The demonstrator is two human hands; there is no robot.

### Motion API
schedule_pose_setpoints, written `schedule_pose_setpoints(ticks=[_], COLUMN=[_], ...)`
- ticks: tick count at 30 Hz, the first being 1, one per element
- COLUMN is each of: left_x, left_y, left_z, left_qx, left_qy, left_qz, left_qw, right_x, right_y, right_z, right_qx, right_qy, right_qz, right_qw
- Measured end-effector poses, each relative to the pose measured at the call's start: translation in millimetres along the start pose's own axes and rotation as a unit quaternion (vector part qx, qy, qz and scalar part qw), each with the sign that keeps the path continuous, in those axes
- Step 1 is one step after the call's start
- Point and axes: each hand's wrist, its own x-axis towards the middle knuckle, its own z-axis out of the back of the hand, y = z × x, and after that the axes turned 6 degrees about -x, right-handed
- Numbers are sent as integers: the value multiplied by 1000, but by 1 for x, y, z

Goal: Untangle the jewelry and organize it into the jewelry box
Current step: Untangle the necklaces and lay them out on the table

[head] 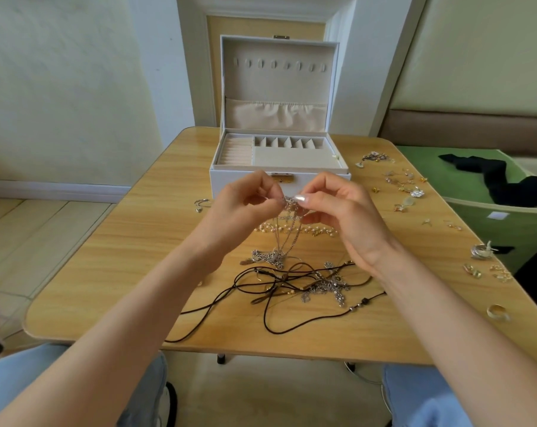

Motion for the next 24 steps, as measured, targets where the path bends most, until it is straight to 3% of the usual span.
schedule_pose_setpoints(ticks=[4, 11, 18, 24], left_x=[0, -2, 0, -2], left_y=[0, 3, 2, 2], left_z=[2, -4, -1, -5], left_qx=[-90, 3, -78, -70], left_qy=[21, 9, 10, 49], left_qz=[46, 49, 43, 26], left_qw=[995, 999, 996, 996], right_x=[1, 0, 0, -1], right_y=[0, 2, 0, 2], right_z=[-1, -1, 0, 0], right_qx=[42, 68, 23, 18], right_qy=[12, 12, 4, -5], right_qz=[-12, 5, -1, 1], right_qw=[999, 998, 1000, 1000])
